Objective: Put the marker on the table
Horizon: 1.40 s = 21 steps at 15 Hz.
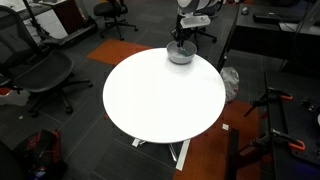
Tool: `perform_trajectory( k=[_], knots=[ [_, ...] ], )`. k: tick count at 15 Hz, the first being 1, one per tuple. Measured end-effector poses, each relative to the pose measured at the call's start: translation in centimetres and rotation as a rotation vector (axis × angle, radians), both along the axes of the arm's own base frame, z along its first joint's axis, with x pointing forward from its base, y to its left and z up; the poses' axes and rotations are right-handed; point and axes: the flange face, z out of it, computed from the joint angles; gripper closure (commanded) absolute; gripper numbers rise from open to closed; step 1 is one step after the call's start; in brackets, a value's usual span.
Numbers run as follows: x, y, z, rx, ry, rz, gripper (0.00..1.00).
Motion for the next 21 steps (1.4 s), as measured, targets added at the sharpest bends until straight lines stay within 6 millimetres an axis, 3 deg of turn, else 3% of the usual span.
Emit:
perform_trajectory(
  k=[9,15,21],
  knots=[
    [-2.9,1.1,6.2,-0.021,-0.085,-0.013,0.95],
    [-4.6,4.8,9.6,-0.036,-0.137,0.028,0.95],
    [-6.9,8.9,10.3,-0.052,-0.119,0.115,0.95]
  ],
)
